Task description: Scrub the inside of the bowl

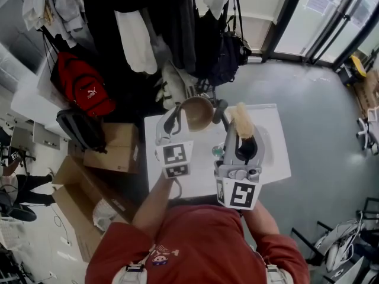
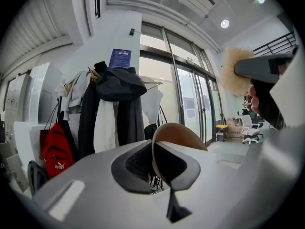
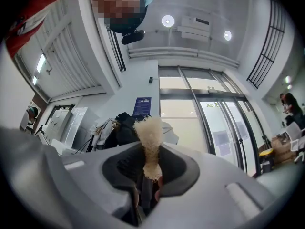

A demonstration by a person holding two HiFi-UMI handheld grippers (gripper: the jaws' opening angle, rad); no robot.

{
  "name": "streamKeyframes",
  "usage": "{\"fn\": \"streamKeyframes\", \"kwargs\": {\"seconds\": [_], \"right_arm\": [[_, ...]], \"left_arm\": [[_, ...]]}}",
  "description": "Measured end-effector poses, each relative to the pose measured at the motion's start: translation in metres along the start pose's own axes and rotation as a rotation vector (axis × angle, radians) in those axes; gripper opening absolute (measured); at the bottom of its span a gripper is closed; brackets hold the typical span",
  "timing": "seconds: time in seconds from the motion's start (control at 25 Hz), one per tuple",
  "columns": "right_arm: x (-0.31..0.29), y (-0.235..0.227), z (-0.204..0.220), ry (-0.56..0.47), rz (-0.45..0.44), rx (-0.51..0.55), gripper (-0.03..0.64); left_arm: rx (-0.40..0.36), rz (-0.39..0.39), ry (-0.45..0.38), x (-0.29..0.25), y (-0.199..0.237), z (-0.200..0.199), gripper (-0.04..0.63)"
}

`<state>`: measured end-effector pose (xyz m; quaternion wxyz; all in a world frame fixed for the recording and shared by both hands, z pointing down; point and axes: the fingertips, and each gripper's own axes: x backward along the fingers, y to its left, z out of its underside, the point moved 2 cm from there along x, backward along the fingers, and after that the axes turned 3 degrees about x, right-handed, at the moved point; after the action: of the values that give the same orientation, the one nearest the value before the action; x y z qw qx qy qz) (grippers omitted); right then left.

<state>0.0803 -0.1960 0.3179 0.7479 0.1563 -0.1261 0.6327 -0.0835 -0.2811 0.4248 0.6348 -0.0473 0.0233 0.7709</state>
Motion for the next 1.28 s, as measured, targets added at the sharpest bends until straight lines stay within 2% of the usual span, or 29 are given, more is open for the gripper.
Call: {"fn": "streamKeyframes", "kwargs": {"seconds": [0.52, 0.96, 1.08, 1.28], "right_arm": [[-0.004, -0.021, 0.021, 0.051, 0.030, 0.019, 0.077], [-0.008, -0.032, 0.043, 0.105, 0.039, 0.029, 0.077], [-0.009, -0.035, 0.048, 0.119, 0.043, 0.032, 0.077], [-0.013, -0.037, 0.057, 0.140, 0.038, 0.040, 0.077]], "left_arm": [[0.021, -0.016, 0.116, -0.029, -0.001, 0.046, 0.023], [0.040, -0.034, 0.249, -0.056, 0.001, 0.102, 0.023], [0.068, -0.031, 0.288, -0.064, 0.002, 0.117, 0.023], [0.156, -0.023, 0.344, -0.078, 0.001, 0.147, 0.023]]}}
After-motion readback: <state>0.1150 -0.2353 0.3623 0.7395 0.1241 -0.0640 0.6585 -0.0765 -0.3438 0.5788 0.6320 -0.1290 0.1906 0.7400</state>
